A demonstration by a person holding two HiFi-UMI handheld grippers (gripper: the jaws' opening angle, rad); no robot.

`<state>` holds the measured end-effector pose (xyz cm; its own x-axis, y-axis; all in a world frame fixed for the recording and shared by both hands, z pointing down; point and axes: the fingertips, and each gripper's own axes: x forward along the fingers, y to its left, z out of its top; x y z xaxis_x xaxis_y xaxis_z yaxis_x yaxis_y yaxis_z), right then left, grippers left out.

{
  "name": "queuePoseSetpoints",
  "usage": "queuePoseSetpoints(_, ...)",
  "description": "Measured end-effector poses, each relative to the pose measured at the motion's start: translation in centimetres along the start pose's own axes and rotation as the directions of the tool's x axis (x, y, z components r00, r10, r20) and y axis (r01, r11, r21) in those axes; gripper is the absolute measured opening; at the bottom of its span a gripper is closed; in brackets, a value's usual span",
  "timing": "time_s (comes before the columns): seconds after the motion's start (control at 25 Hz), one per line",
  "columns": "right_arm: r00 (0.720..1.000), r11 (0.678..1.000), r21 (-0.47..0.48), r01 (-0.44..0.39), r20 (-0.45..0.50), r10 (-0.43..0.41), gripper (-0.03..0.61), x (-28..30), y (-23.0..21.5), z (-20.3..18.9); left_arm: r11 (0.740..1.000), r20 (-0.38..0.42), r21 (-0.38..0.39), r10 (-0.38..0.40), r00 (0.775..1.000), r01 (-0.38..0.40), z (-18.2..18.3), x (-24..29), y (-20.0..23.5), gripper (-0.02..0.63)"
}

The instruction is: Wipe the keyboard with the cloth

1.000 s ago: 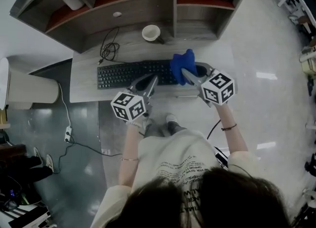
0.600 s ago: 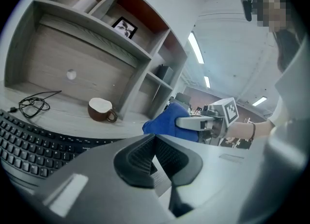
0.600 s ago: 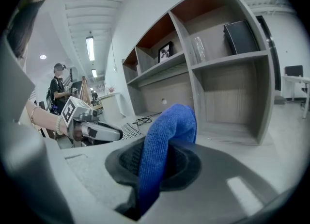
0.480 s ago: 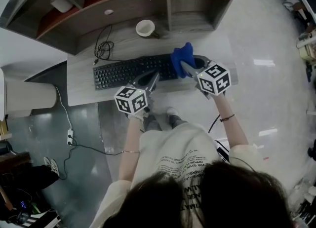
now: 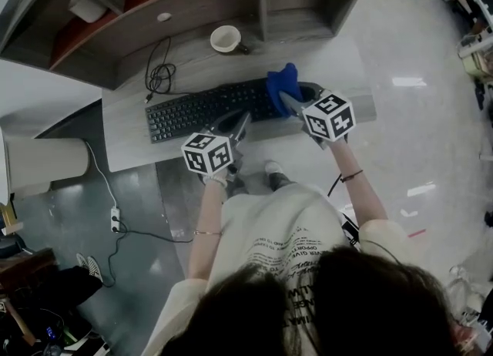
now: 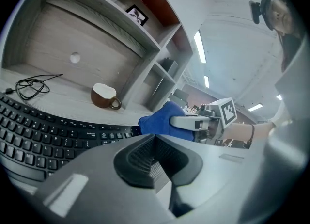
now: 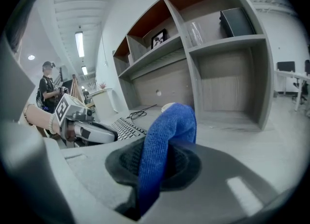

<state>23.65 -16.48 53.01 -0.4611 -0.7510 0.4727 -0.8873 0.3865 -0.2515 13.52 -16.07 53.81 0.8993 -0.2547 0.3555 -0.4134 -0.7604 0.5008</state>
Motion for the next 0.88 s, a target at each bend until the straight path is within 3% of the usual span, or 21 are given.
queuePoseSetpoints(0.88,0.998,0.995,0.081,0.061,-0.008,-0.06,0.052,3.8,1.8,-0.4,0.998,-0.044,-0.026,-0.061,0.997,0.06,0.1,-2.4,4.0,-0.003)
